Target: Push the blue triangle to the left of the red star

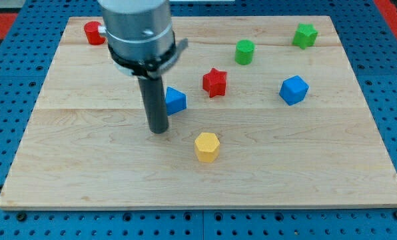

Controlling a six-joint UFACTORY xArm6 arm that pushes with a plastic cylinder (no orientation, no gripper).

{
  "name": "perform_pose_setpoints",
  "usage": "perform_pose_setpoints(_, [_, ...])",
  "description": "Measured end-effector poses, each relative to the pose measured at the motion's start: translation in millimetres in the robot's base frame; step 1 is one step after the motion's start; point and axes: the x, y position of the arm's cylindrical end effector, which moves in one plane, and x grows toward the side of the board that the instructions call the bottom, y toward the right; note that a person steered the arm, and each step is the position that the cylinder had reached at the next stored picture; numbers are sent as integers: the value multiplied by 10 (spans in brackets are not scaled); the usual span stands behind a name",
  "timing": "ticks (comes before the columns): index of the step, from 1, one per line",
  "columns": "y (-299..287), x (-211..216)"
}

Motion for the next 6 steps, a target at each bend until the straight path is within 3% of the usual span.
perform_pose_setpoints(2, [145,-497])
perform_pose_setpoints(5, [-218,-884])
perform_pose_setpoints(6, [97,-1179])
